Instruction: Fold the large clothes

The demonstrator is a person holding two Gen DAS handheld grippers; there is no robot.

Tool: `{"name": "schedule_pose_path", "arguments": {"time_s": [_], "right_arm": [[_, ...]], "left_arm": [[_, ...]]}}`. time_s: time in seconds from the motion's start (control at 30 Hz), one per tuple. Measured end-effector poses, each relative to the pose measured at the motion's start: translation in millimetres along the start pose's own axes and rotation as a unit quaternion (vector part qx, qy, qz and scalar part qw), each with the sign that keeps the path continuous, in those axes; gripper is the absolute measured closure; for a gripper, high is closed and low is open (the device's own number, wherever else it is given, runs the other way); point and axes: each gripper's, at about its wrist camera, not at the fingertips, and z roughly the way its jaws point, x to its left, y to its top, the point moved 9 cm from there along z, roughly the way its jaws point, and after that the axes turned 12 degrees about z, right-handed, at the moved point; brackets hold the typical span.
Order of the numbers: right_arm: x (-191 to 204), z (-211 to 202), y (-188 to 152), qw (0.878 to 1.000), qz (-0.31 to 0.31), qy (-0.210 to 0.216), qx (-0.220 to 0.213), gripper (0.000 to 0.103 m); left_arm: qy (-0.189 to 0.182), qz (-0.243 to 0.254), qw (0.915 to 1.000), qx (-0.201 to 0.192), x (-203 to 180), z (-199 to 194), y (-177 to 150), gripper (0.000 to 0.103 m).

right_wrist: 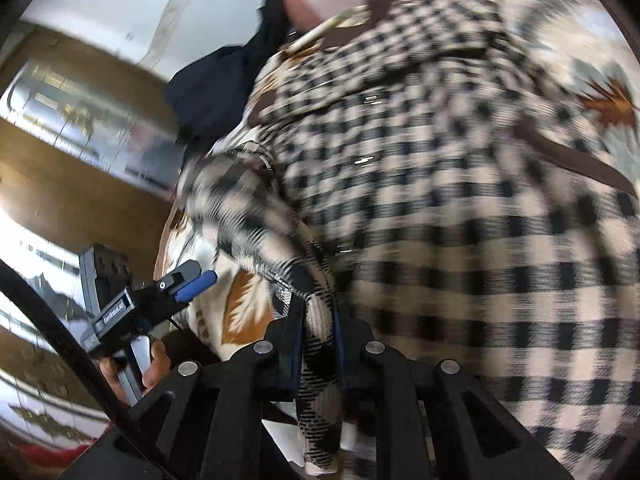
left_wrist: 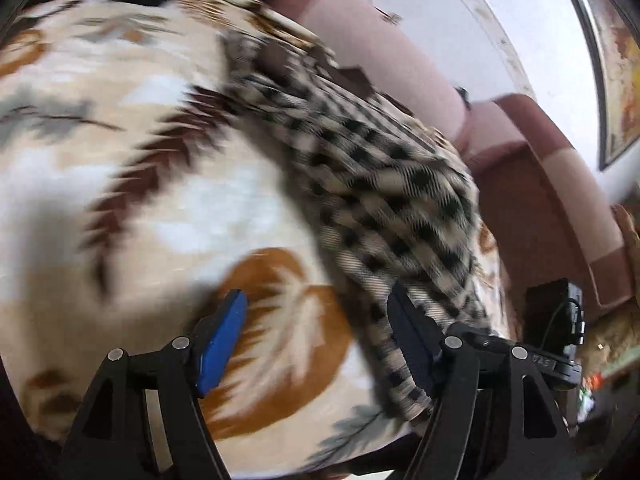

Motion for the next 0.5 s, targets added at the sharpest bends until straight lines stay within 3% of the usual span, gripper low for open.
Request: {"name": "schedule_pose_path", "arguments": {"time_s": [0.2, 0.33, 0.4, 0.43, 0.5], "right_arm": [[-5.6, -11.0, -2.9, 1.000, -0.011, 0.007, 0.000, 0.089], [10.2, 0.5, -15.0, 1.000, -0.031, -0.001, 0.004, 0.088], [16.9, 10.1, -21.3, 0.999, -0.045, -0.004, 0.009, 0.088], [21.0, 14.0, -24.5, 0.999, -0.052, -0.003, 0.014, 0.088], [32.8, 21.6, -35.2, 0.997, -0.068, 0.007, 0.032, 0.088]], "left_arm": [[-0.031, 0.042, 0.9986, 0.004, -39.6, 37.0, 22.5, 0.029], [-0.019, 0.054, 0.9983, 0.009, -51.6, 50.7, 37.8, 0.027], [-0.009, 0.063, 0.9976, 0.028, -54.5, 57.4, 38.2, 0.059], [-0.018, 0.065, 0.9967, 0.045, -56.3, 61.7, 35.5, 0.093], [-0.019, 0.059, 0.9961, 0.062, -53.0, 59.7, 30.1, 0.098]]}}
